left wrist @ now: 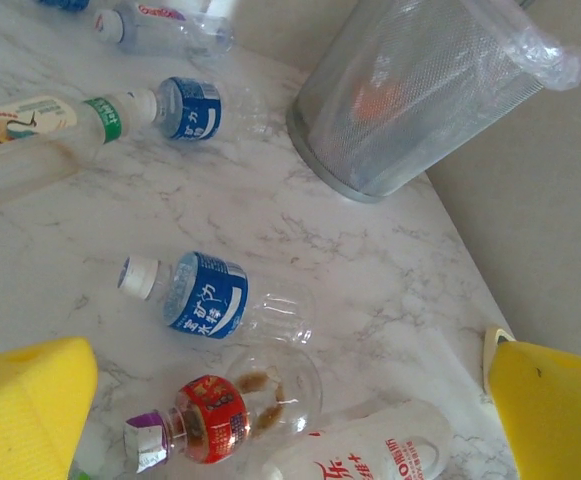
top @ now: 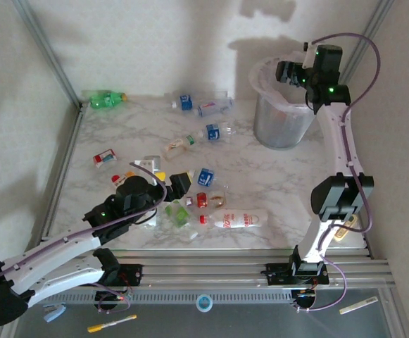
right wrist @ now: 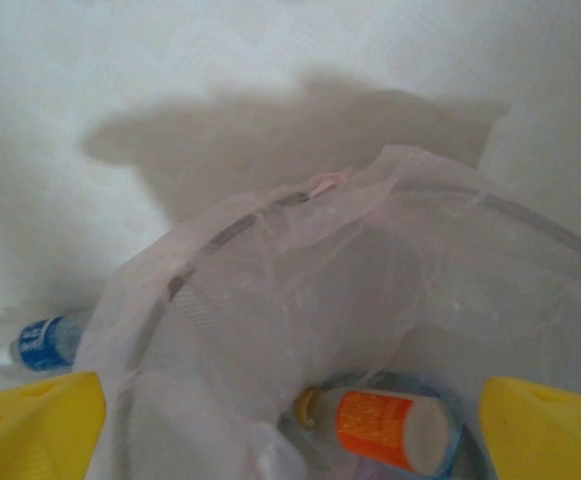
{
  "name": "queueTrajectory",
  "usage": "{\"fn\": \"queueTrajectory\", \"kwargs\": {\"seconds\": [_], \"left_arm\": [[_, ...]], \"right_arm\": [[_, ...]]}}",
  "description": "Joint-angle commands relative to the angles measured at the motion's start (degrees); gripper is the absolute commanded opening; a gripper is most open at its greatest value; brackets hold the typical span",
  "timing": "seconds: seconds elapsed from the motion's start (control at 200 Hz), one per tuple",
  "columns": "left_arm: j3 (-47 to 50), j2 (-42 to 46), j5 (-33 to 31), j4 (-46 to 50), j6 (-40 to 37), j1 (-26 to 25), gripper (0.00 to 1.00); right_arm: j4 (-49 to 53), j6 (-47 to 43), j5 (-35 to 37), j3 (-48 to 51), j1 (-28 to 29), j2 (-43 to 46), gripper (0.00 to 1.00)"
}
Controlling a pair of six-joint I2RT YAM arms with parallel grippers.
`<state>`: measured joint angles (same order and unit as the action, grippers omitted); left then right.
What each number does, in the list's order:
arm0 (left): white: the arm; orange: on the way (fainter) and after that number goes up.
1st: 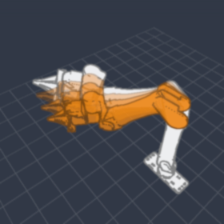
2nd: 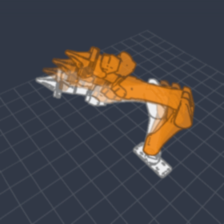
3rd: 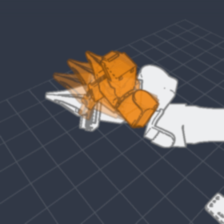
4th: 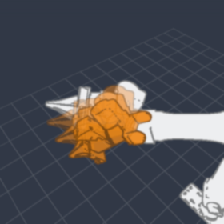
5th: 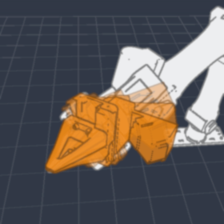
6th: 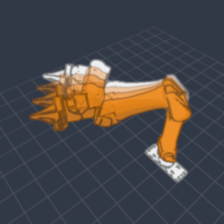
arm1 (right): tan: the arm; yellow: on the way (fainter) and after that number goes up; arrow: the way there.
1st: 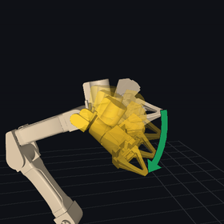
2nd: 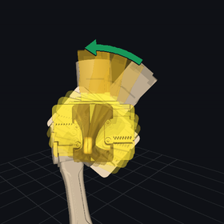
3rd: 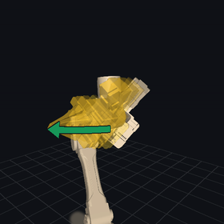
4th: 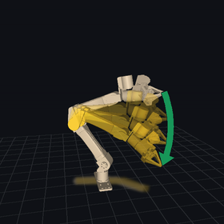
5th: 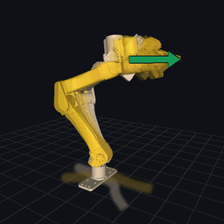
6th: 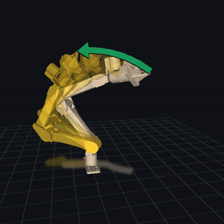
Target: Throw the plastic bottles in the bin
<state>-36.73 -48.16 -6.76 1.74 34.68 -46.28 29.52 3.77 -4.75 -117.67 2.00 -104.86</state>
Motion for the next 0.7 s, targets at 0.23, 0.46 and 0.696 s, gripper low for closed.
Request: {"fn": "queueTrajectory", "kwargs": {"seconds": [0.23, 0.46, 0.696], "left_arm": [[-1.9, -3.6, -0.3, 12.4, 6.7, 0.8, 1.00], [-2.0, -8.3, 8.5, 18.7, 10.6, -0.2, 0.99], [0.2, -8.0, 12.0, 22.2, 16.0, -3.3, 0.98]], "right_arm": [[2.9, 4.5, -9.5, 10.7, -0.3, 15.2, 0.99], [3.0, 8.3, -14.5, 22.8, -0.1, 23.0, 0.99], [7.4, 5.1, -15.2, 30.6, 4.2, 29.9, 0.99]]}}
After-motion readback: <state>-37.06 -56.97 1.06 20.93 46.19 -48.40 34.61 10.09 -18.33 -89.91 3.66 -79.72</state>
